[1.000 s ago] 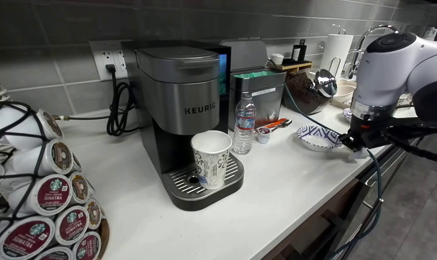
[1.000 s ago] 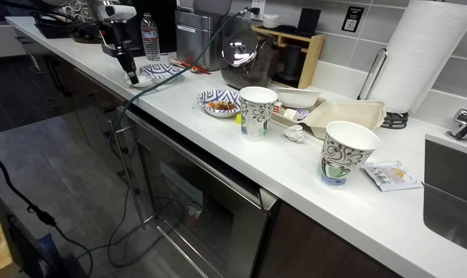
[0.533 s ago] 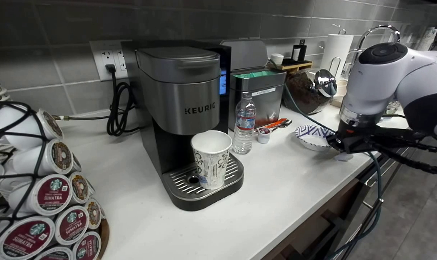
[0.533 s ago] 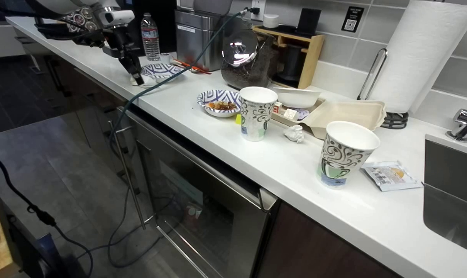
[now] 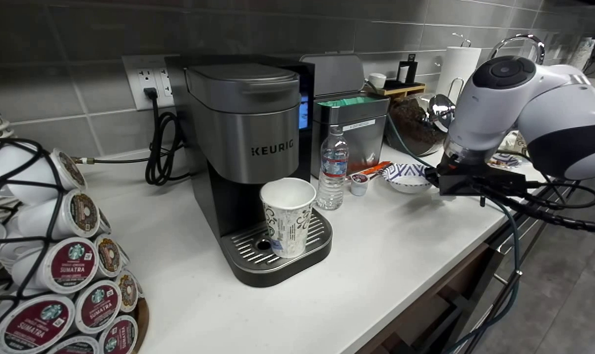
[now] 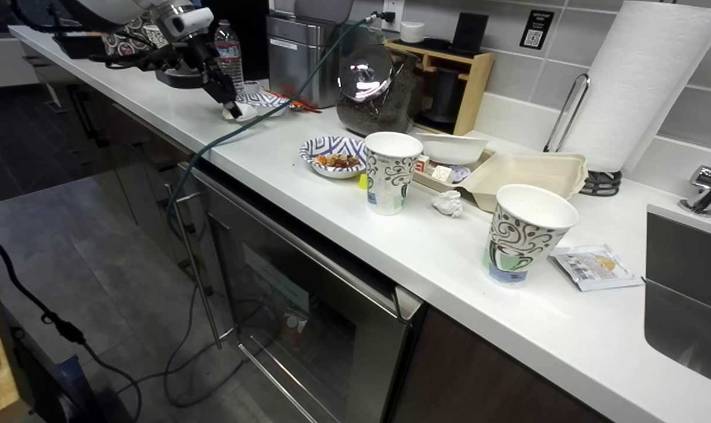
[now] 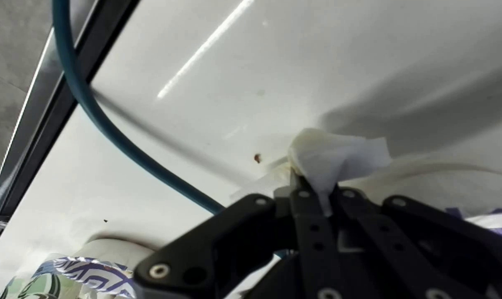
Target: Use the napkin to wipe the counter top
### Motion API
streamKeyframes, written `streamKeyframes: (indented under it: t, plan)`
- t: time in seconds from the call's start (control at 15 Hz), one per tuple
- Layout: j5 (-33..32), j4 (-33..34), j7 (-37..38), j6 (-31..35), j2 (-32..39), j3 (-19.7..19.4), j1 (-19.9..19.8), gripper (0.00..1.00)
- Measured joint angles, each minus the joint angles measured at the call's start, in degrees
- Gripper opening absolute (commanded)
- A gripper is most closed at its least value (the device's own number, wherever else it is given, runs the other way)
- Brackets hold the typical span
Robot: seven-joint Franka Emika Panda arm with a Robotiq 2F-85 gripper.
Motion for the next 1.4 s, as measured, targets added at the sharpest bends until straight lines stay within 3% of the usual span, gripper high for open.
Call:
streamKeyframes:
  t: [0.27,0.6,0.8,0.93,1.4]
  plan:
    - [-2.4,4.5,5.2,-1.5,4.9,-1.0,0.5,0.02]
    - [-1.1,7.5,6.0,-10.9,6.8,-0.9,1.1,0.02]
    - [3.5,6.7,0.3,-16.0,5.8,0.0,0.9,0.02]
    - [7.4,4.6,-5.7,-15.9,3.9,1.2,0.3,0.02]
    - [21.7,-9.3,-25.5,-15.5,-6.4,5.7,0.2,0.02]
